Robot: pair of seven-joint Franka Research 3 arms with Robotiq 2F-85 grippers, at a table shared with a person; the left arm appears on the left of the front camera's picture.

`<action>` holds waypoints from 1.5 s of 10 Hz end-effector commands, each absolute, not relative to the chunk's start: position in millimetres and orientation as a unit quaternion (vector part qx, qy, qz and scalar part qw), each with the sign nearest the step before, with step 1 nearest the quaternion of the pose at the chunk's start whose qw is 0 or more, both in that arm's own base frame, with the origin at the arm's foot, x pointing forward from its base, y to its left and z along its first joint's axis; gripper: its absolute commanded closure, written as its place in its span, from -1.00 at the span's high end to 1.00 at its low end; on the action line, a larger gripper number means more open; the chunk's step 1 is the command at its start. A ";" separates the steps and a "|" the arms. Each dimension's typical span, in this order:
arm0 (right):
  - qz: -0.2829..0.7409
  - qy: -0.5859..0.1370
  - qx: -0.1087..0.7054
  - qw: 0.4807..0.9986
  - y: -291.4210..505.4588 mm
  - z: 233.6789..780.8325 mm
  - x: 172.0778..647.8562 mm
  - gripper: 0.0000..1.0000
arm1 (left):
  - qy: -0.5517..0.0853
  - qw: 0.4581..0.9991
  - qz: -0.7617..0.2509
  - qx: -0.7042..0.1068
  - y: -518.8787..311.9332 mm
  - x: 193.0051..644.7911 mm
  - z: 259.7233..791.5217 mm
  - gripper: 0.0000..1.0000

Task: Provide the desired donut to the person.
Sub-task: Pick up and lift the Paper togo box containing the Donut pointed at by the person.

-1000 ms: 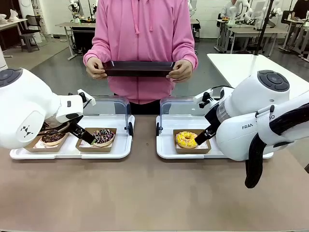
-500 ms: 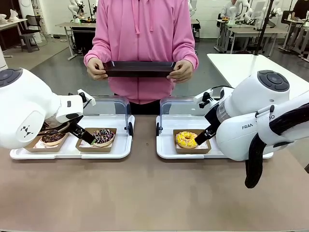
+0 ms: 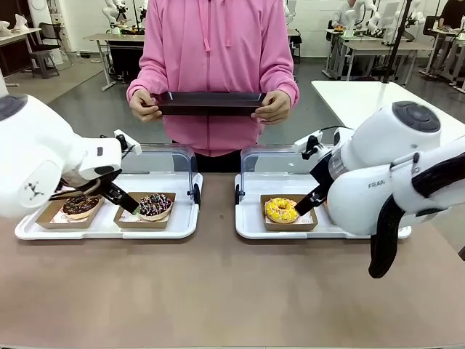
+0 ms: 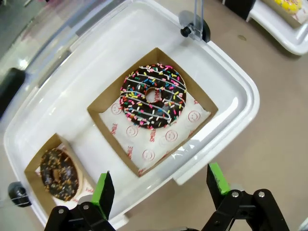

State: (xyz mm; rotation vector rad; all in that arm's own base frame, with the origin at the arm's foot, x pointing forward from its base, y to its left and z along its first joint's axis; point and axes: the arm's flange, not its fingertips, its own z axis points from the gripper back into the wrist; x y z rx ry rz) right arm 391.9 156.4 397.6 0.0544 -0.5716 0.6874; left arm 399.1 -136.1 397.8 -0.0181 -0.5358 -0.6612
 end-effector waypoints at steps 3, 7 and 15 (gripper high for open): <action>0.425 -0.294 0.127 0.847 55.2 470.4 320.6 1.00 | -0.281 0.888 -0.351 -0.096 -32.2 312.1 433.5 1.00; 0.436 -0.373 0.143 0.807 -17.7 507.2 278.0 1.00 | -0.358 0.865 -0.335 -0.111 30.4 274.1 449.6 1.00; 0.392 -0.419 0.132 0.808 -51.3 501.7 281.7 1.00 | -0.421 0.844 -0.312 -0.113 64.7 268.2 460.5 1.00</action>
